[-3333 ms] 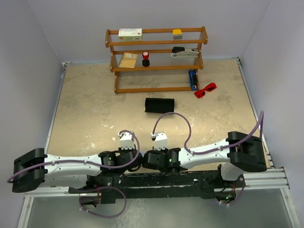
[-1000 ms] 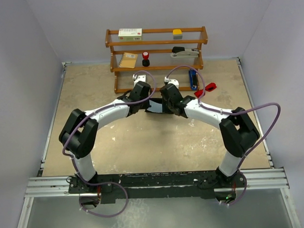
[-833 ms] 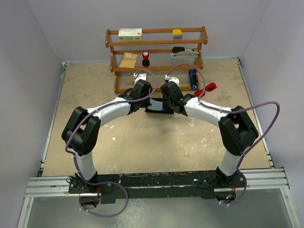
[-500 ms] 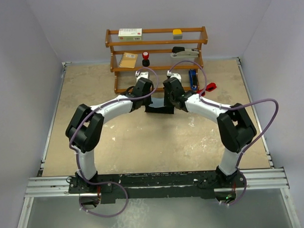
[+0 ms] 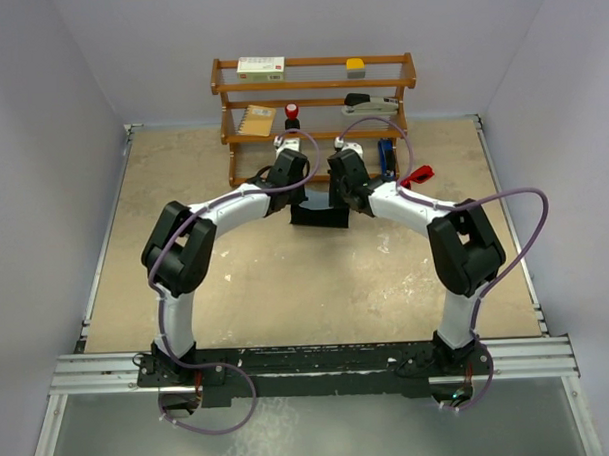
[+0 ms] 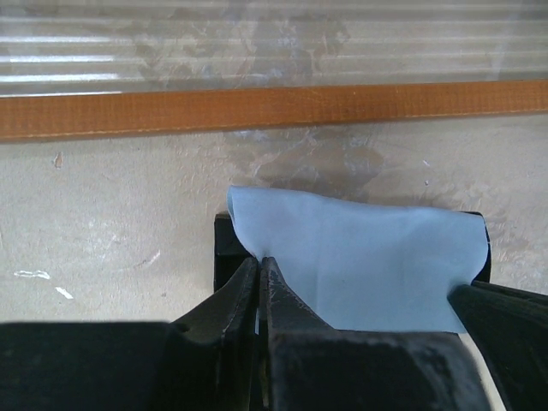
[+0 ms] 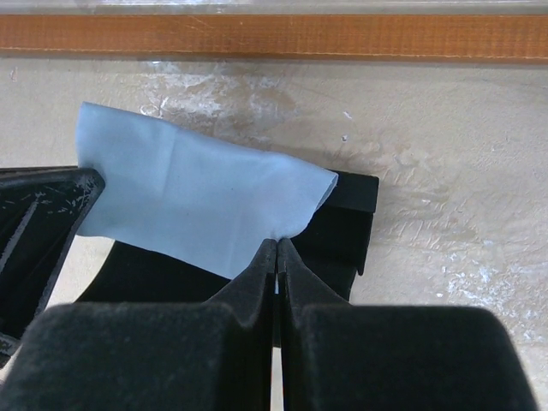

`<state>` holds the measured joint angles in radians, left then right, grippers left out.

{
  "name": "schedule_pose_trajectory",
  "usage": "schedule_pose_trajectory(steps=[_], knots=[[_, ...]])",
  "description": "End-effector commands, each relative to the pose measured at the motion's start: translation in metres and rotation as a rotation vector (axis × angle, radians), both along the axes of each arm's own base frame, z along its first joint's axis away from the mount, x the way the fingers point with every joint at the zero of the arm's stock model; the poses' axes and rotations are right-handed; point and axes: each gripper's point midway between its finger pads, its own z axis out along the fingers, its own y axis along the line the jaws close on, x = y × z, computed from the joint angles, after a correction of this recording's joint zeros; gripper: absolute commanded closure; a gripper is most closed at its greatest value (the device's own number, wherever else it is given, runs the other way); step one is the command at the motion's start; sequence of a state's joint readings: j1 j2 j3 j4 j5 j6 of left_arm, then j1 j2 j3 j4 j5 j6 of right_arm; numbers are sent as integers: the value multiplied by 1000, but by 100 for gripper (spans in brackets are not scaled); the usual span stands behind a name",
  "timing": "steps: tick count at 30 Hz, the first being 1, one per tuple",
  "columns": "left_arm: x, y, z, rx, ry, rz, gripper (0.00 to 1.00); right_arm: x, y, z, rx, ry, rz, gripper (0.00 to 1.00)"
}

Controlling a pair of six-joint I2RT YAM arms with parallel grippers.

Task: Organize the sunglasses
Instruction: Place the glasses cleaning cloth in the sunglasses case.

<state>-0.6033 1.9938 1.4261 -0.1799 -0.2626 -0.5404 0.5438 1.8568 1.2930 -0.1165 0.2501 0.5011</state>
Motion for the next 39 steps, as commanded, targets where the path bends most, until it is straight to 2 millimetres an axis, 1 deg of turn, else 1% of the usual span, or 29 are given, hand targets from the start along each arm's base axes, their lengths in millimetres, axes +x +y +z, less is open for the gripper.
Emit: schedule_pose_trajectory(steps=[1, 11, 16, 19, 35, 39], knots=[[19, -6, 19, -26, -59, -12, 100, 16, 3, 21, 23, -59, 6, 100], [15, -7, 4, -38, -27, -22, 100, 15, -7, 0, 5, -17, -5, 100], [11, -7, -4, -43, -11, -24, 100, 12, -8, -10, 2, 1, -5, 100], [10, -7, -5, -44, -10, -26, 100, 10, -8, -15, 9, 11, -2, 100], [11, -8, -20, -30, 15, -32, 100, 6, -10, -31, -9, 34, -1, 100], [12, -8, -24, -21, 19, -30, 100, 7, -10, -32, -13, 32, 0, 100]])
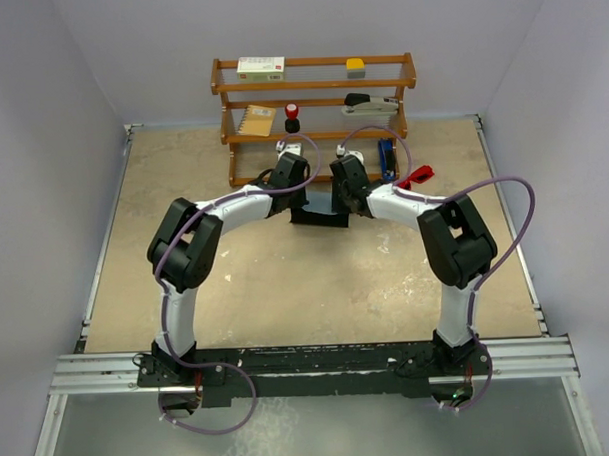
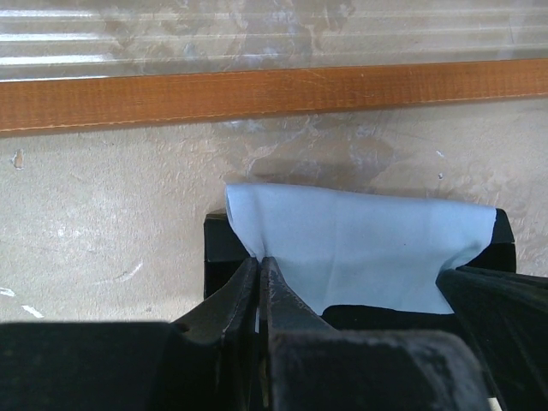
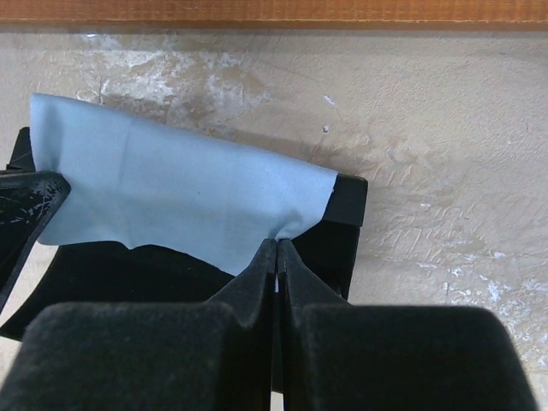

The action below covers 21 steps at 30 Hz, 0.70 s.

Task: Organize the sunglasses
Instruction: Place the glasses cleaning cloth in the sunglasses case.

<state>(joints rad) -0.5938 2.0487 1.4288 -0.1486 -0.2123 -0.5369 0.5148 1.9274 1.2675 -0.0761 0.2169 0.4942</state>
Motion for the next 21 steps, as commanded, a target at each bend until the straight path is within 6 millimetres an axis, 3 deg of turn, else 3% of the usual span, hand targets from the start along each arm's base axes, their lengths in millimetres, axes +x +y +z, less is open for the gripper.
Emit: schedule_pose_trajectory(steps=[1, 21], knots=[[10, -2, -2, -5, -16, 1, 100, 6, -2, 4, -4, -28, 0, 100], [12, 3, -18, 23, 8, 7, 100, 7, -4, -9, -28, -13, -5, 100]])
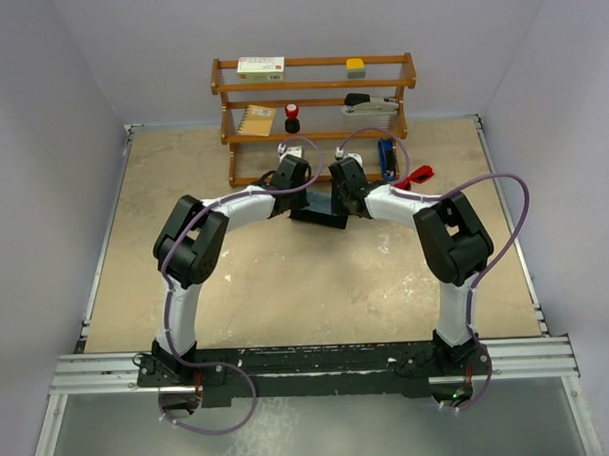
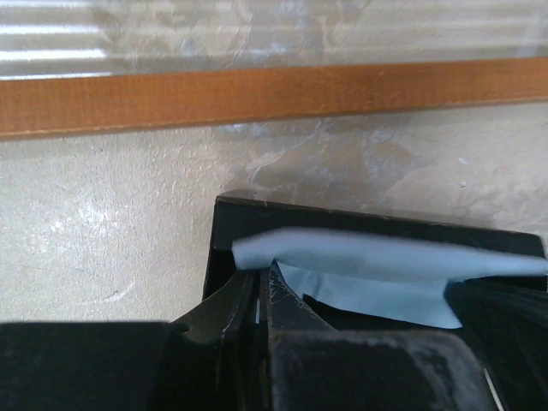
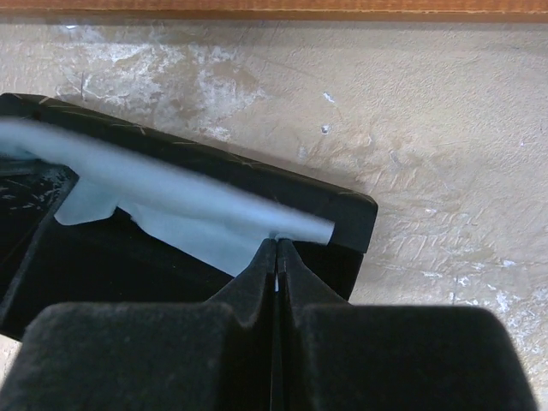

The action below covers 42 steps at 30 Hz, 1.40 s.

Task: Organize the sunglasses
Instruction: Place the glasses cleaning cloth in the sunglasses case.

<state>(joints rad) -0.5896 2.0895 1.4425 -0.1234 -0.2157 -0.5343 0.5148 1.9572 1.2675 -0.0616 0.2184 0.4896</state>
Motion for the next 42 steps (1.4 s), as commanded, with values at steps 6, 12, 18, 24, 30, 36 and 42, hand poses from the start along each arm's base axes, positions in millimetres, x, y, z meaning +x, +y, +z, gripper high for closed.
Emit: schedule_pose_trajectory(steps=[6, 12, 18, 24, 30, 36, 42], knots=[[4, 6, -12, 23, 19, 5, 100, 7, -4, 3, -17, -24, -8, 100], [4, 7, -12, 20, 21, 5, 100, 6, -4, 2, -14, -23, -12, 100], [5, 9, -11, 21, 21, 9, 100, 7, -5, 6, -15, -41, -13, 100], [3, 14, -13, 40, 26, 22, 100, 2, -7, 5, -22, -34, -2, 100], [5, 16, -13, 49, 24, 34, 100, -4, -8, 3, -23, -27, 10, 100], [7, 15, -11, 45, 22, 32, 100, -6, -11, 1, -37, -27, 5, 100], [7, 13, -12, 44, 33, 29, 100, -1, -9, 3, -43, -29, -1, 100]])
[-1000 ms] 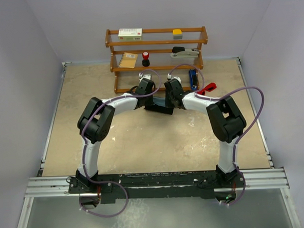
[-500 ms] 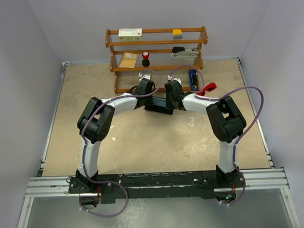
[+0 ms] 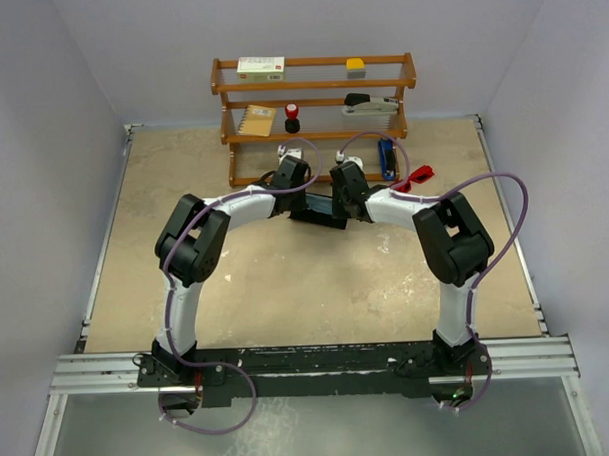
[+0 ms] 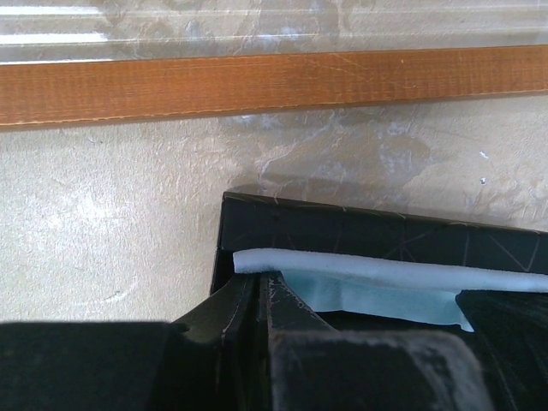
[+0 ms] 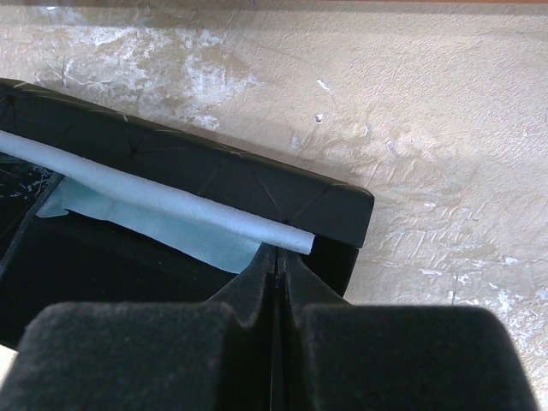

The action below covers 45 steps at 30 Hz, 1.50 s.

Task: Organize the sunglasses
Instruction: Place the glasses cleaning cloth in the sunglasses case.

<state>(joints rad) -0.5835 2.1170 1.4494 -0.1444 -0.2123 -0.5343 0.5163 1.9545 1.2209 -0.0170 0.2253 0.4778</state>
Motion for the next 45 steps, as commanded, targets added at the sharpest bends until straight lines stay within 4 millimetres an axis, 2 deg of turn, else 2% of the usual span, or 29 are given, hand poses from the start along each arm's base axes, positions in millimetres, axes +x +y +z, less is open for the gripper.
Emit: schedule_pose_trajectory(steps=[1, 11, 18, 25, 34, 45], knots=[[9, 8, 2, 23, -2, 24, 100, 4, -6, 13, -33, -26, -9, 100], [1, 10, 9, 10, 15, 27, 100, 9, -5, 23, -40, -46, 6, 100], [-10, 13, 4, 4, 43, 30, 100, 4, -7, 21, -45, -38, 13, 100], [-16, 11, 8, -31, 51, 38, 100, 3, -8, 25, -43, -46, 20, 100], [-20, 11, 13, -28, 43, 46, 100, 1, -6, 24, -37, -42, 24, 100], [-19, 5, 27, -41, 19, 40, 100, -1, -7, 38, -26, -68, 33, 100]])
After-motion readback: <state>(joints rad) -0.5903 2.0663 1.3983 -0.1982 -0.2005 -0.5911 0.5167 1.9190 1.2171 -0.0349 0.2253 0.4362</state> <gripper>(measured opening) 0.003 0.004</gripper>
